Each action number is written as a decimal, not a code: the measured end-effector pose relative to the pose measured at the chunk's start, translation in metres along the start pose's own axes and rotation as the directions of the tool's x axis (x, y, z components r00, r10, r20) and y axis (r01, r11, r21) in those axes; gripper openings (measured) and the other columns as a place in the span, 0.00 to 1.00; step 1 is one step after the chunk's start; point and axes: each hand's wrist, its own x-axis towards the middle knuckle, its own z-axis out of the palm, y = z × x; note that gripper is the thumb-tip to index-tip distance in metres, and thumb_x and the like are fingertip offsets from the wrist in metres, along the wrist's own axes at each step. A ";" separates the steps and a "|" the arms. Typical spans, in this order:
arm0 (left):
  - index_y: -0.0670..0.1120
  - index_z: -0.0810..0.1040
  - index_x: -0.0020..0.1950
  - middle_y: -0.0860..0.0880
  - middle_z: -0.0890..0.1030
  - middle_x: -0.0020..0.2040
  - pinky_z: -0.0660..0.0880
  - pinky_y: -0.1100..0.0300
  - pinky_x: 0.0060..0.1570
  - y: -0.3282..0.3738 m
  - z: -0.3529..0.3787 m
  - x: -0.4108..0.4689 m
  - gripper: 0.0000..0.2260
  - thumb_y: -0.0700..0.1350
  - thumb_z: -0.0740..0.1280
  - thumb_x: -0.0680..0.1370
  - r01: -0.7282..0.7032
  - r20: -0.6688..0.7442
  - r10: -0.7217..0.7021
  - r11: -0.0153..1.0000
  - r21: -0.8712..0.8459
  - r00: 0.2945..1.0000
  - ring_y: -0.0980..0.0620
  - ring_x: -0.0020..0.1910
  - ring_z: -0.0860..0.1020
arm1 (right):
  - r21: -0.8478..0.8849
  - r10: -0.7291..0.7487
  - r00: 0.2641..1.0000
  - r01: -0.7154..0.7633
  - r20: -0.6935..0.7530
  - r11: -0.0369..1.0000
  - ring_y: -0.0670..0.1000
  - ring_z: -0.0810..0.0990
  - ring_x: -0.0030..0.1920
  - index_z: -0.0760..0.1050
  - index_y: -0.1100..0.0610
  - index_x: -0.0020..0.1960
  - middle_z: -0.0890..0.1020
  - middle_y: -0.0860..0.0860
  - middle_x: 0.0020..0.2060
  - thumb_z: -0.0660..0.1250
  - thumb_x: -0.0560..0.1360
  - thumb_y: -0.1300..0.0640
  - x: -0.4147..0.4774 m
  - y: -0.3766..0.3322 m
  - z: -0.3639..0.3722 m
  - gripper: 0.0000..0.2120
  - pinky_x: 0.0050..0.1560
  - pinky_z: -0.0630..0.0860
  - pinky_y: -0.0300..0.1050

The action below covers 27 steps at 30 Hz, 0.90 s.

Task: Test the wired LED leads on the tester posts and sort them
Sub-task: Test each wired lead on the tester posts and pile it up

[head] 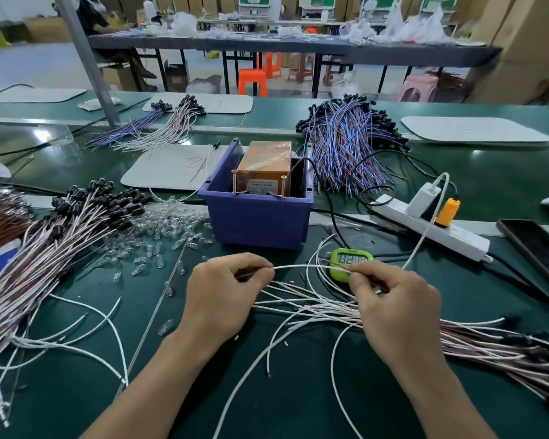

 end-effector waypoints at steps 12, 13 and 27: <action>0.59 0.87 0.45 0.72 0.80 0.51 0.68 0.79 0.44 0.000 0.010 -0.010 0.06 0.58 0.72 0.71 -0.118 0.001 0.122 0.961 0.251 0.993 0.67 0.48 0.79 | 0.152 -0.053 0.819 0.169 -0.571 0.974 0.52 0.81 0.41 0.84 0.59 0.51 0.84 0.43 0.37 0.67 0.81 0.58 0.015 -0.001 -0.039 0.08 0.45 0.77 0.45; 0.59 0.86 0.45 0.71 0.81 0.51 0.68 0.79 0.45 0.000 0.011 -0.010 0.06 0.57 0.72 0.72 -0.135 0.008 0.137 0.963 0.235 0.990 0.67 0.47 0.80 | -0.001 -0.163 0.775 0.205 -0.611 0.979 0.52 0.78 0.40 0.84 0.59 0.52 0.83 0.45 0.38 0.67 0.82 0.56 0.013 -0.006 -0.044 0.09 0.45 0.73 0.45; 0.53 0.88 0.49 0.59 0.86 0.48 0.75 0.68 0.44 0.005 0.014 -0.013 0.06 0.49 0.73 0.74 -0.277 0.105 0.270 0.958 0.068 0.957 0.61 0.43 0.82 | -0.086 -0.276 0.894 0.325 0.353 0.942 0.46 0.70 0.42 0.70 0.46 0.45 0.75 0.43 0.38 0.57 0.83 0.54 -0.013 -0.038 0.039 0.09 0.42 0.63 0.44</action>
